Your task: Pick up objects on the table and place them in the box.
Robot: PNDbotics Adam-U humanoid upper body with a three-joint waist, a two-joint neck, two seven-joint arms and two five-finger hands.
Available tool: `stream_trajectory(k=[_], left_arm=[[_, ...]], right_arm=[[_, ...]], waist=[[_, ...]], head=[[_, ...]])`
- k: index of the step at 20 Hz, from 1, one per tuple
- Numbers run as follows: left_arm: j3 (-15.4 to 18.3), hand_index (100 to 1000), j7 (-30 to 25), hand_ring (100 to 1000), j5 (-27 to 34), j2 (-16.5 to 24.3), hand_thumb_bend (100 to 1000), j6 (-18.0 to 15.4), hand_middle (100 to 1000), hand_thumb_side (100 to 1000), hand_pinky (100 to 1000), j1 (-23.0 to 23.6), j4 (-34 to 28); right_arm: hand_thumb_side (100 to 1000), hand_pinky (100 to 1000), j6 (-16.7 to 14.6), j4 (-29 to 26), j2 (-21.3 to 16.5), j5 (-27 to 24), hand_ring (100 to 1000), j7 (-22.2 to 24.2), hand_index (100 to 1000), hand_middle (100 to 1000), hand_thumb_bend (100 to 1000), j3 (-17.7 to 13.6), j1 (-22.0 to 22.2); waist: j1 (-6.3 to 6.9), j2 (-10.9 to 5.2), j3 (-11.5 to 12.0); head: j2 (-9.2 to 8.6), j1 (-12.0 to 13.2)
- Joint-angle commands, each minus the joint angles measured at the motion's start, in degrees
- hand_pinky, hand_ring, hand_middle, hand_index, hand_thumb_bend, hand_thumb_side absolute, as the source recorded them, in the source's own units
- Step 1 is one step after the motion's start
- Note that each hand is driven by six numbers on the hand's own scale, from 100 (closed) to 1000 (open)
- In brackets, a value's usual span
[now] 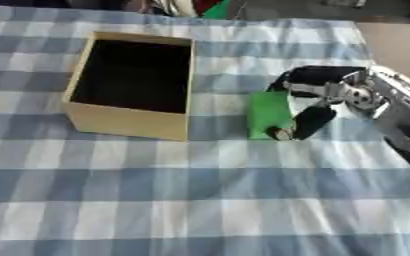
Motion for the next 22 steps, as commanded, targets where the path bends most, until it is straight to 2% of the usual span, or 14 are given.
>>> stream_trajectory(k=[1,6,11,16,19,22], left_arm=[[0.02,766,-0.24,589,0.03,0.65,100,0.19,701,886,718,-0.5,-0.99],[0.03,766,-0.34,589,-0.03,0.66,100,0.34,700,888,718,-0.45,-0.99],[0.02,765,-0.34,589,-0.01,0.72,100,0.35,698,888,718,-0.42,-0.99],[-0.09,765,-0.41,589,0.03,0.84,100,0.35,697,888,718,-0.4,-0.99],[-0.16,765,-0.51,590,0.06,0.89,100,0.38,697,888,719,-0.32,-0.99],[-0.26,765,-0.62,591,0.14,0.97,100,0.41,696,888,719,-0.28,-0.99]], right_arm=[[448,769,0.35,-2.65,-2.25,-0.77,769,-0.39,716,606,182,-1.71,-0.1],[462,768,1.59,-5.66,-2.63,-3.13,762,0.04,717,603,101,-4.13,-0.01],[451,763,3.41,-6.89,-2.25,-5.61,742,-0.57,703,582,100,-6.07,-2.55],[451,735,4.46,-6.03,-1.44,-8.2,702,-0.07,688,563,100,-6.49,-7.66],[483,722,4.59,-4.47,-0.45,-9.26,679,1.14,683,553,100,-5.95,-11.27],[468,715,4.6,-1.96,1.19,-10.12,662,2.96,670,537,100,-5.25,-15.57]], waist=[[-0.67,-0.51,-0.11],[-0.62,-0.57,-0.37],[-0.54,-0.71,-0.43],[-0.65,-0.95,-0.42],[-0.76,-1.05,-0.36],[-0.9,-1.1,-0.31]], head=[[-0.44,0.1],[-0.55,0.1],[-0.59,-0.09],[-0.36,-0.6],[-0.27,-0.96],[-0.2,-1.45]])
